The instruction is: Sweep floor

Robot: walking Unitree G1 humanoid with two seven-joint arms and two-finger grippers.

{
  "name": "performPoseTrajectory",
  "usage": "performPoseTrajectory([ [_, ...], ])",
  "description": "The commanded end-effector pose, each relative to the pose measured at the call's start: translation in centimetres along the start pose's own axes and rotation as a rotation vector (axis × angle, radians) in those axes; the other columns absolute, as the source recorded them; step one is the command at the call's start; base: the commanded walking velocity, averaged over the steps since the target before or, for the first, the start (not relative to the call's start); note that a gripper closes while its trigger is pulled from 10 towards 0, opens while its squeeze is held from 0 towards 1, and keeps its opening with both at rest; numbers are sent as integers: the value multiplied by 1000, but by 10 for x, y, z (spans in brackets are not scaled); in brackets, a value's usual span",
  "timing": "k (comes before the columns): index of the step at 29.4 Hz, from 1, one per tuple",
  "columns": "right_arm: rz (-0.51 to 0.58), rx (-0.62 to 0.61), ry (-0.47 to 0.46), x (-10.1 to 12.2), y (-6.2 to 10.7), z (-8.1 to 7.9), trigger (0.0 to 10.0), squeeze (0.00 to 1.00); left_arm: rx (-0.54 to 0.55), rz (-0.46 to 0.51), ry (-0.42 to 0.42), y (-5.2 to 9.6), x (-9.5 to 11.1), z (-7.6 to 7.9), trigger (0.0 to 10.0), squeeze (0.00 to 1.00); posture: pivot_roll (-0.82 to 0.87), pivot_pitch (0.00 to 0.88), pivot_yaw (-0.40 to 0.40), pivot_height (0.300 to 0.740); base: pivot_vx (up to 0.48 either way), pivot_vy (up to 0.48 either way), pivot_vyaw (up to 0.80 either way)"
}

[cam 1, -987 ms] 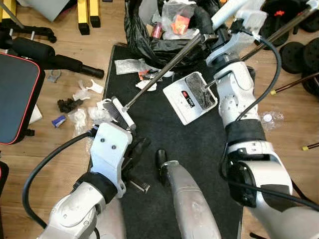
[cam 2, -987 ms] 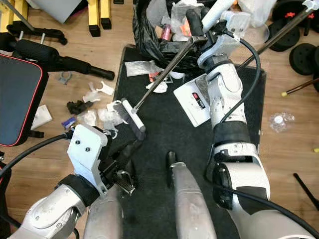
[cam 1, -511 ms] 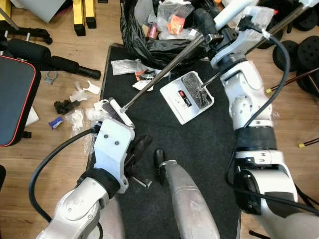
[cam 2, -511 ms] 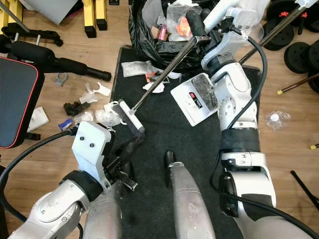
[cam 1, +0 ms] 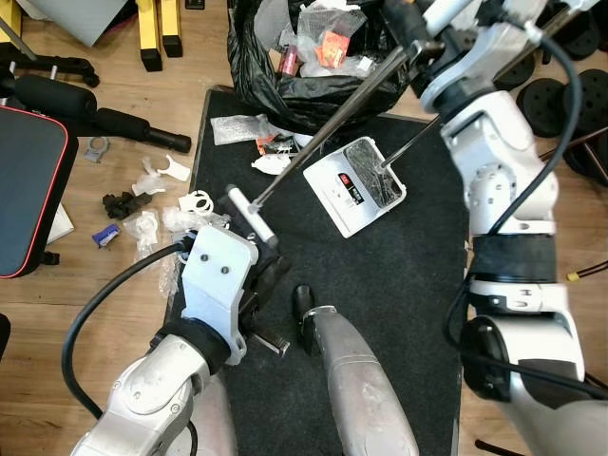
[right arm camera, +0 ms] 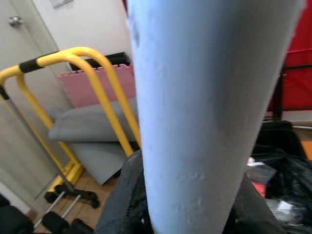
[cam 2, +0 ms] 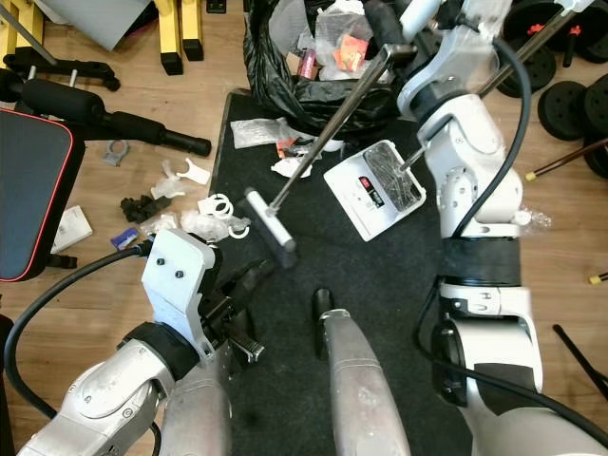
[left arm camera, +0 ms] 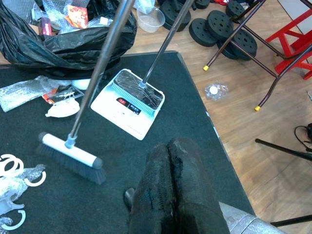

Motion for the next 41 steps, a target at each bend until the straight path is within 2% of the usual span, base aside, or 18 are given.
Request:
performPoseTrajectory([
  [1,26,-11,-15,9,3,4,10000,0,-4,-28,26,0,-8,4,10000,0,-115,504,-193,740,0,0,0],
  [3,27,-27,-15,14,4,8,10000,0,-3,-26,26,0,-9,4,10000,0,-116,502,-193,740,0,0,0],
  [5,136,22,-116,35,4,-1,10000,0,-2,-25,27,-1,-9,4,10000,0,-118,499,-192,740,0,0,0],
  [6,136,22,-116,35,4,-1,10000,0,-2,-25,27,-1,-9,4,10000,0,-118,499,-192,740,0,0,0],
  [8,245,101,-241,54,6,-17,10000,0,-2,-24,27,-1,-9,3,10000,0,-119,502,-192,740,0,0,0],
  [10,282,131,-295,59,7,-23,10000,0,-2,-24,27,0,-9,4,10000,0,-118,502,-192,740,0,0,0],
  [12,282,131,-295,59,7,-23,10000,0,-2,-24,27,0,-9,4,10000,0,-118,502,-192,740,0,0,0],
  [15,319,152,-385,60,5,-28,10000,0,-3,-23,30,3,-7,5,10000,0,-110,525,-192,740,0,0,0],
  [17,294,125,-445,34,-6,-31,10000,0,-11,-19,44,12,-3,11,10000,0,-83,561,-192,740,0,0,0],
  [20,216,72,-412,-9,-19,-32,10000,0,-27,-2,64,20,2,17,10000,0,-52,598,-186,740,0,0,0],
  [23,174,55,-363,-27,-22,-31,10000,0,-36,9,74,22,3,19,10000,0,-22,623,-183,740,0,0,0],
  [24,134,32,-351,-47,-23,-28,10000,0,-48,21,85,23,4,22,10000,0,3,642,-179,740,0,0,0],
  [26,134,32,-351,-47,-23,-28,10000,0,-48,21,85,23,4,22,10000,0,3,642,-179,740,0,0,0],
  [27,99,10,-340,-64,-21,-25,10000,0,-61,32,98,25,4,26,10000,0,25,663,-172,740,0,0,0],
  [29,99,10,-340,-64,-21,-25,10000,0,-61,32,98,25,4,26,10000,0,25,663,-172,740,0,0,0],
  [32,52,-28,-291,-85,-13,-17,10000,0,-88,60,126,33,5,32,10000,0,49,693,-155,740,0,0,0],
  [39,28,-54,-232,-89,-9,-11,10000,0,-92,61,133,35,4,32,10000,0,42,699,-156,740,0,0,0],
  [41,17,-80,-170,-91,-7,-4,10000,0,-93,57,136,36,3,31,10000,0,33,688,-154,740,0,0,0],
])
Point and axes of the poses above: a point about 5 cm out from each wrist's last joint towards the gripper, its own y axis pointing back from the gripper into the wrist, its own x axis along the axis of the wrist's last joint, z = x × y, the point moved 6 cm from there along -y, pointing out of the wrist towards the gripper, and after that the axes turned 1 degree about -y, right-handed, at the moved point
